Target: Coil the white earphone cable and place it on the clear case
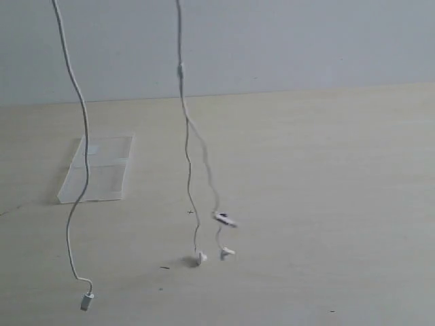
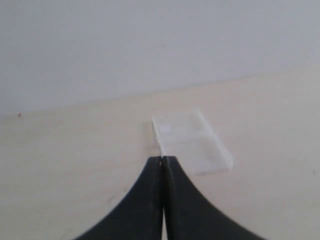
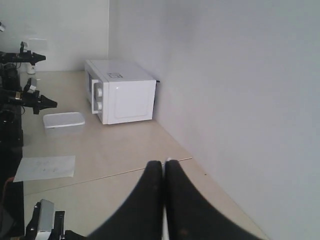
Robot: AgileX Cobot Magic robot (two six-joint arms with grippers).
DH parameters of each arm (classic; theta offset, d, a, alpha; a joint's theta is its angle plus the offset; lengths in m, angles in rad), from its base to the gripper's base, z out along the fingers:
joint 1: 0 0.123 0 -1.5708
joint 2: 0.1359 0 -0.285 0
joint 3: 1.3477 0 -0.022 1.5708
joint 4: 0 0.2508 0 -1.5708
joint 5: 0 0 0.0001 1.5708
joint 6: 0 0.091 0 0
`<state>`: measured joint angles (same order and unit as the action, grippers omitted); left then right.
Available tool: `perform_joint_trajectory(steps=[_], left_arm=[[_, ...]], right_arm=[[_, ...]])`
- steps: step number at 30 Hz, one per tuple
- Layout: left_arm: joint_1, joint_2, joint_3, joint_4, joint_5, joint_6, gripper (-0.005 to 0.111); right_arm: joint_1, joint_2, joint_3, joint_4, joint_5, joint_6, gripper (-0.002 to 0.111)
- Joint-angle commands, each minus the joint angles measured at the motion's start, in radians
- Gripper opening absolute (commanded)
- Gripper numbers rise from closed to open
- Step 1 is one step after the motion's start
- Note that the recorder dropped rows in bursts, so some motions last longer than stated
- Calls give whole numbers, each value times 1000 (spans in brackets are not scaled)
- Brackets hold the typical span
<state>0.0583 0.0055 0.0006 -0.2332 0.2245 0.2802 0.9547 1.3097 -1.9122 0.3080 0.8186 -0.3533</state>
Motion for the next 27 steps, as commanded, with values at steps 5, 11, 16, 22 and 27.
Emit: perform_joint_trajectory(steps=[5,11,16,22,27], left_arm=[[1,-6,-1,-208,-439,-23,0],[1,-6,-1,-196,-606,-205,0],[1,-6,-22,-168,-611,-504,0],[-5,-6,-111,167,-257,-1016,0],[-58,-6,-190,198,-105,-1044,0]], right_arm=[[-1,51,-59,96,-10,-73,0],[-1,76,-108,142,-1,-92,0],[-1,75,-118,164,-1,-103,0],[-1,76,-118,185,3,-113,0],[-1,83,-118,189,5,-117,0]])
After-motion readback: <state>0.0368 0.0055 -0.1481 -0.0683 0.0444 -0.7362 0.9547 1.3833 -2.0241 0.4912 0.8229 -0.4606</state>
